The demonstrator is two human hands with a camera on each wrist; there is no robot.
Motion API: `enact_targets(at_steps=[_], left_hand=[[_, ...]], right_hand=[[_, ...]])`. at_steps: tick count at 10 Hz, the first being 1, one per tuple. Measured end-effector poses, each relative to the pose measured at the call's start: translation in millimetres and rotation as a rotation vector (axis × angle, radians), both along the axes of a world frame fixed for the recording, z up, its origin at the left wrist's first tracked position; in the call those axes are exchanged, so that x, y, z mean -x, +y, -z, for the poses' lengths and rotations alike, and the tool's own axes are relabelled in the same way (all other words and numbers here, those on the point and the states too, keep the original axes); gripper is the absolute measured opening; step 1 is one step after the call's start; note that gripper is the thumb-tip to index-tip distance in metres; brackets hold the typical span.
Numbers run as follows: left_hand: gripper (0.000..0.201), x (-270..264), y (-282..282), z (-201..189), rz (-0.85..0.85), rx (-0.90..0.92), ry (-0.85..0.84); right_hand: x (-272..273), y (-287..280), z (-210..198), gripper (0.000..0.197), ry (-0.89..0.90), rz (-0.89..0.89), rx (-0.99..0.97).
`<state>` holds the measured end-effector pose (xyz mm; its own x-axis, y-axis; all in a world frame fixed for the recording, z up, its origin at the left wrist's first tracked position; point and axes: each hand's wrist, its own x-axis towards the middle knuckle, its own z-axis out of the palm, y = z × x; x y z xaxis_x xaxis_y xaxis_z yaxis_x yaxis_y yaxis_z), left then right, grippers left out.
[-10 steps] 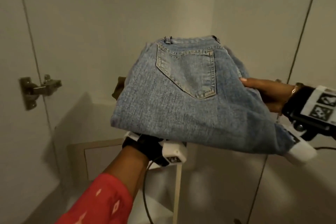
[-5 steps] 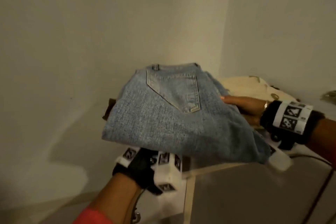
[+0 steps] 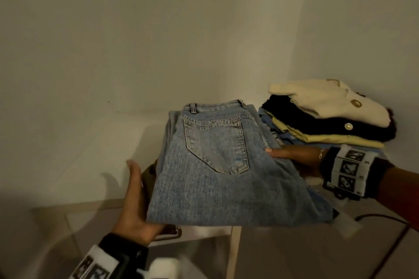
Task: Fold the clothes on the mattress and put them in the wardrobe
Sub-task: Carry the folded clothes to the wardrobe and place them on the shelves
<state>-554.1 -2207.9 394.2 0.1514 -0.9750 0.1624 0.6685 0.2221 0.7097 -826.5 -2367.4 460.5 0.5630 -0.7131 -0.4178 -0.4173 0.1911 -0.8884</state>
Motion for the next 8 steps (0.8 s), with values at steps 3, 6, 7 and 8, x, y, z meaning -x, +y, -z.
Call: enact_targets(at_steps=[3, 6, 7, 8], left_hand=[[0.065, 27, 23, -22, 0.062, -0.14, 0.051], [0.037, 35, 27, -18, -0.16, -0.093, 0.0], [0.04, 42, 30, -21, -0.157, -0.033, -0.111], [0.056, 34, 8, -32, -0.246, -0.185, -0.246]], right_hand=[[62, 68, 39, 0.12, -0.436, 0.076, 0.041], [37, 112, 94, 0.074, -0.636, 0.235, 0.664], [28, 93, 75, 0.056, -0.663, 0.374, 0.663], [20, 71, 53, 0.064, -0.591, 0.384, 0.666]])
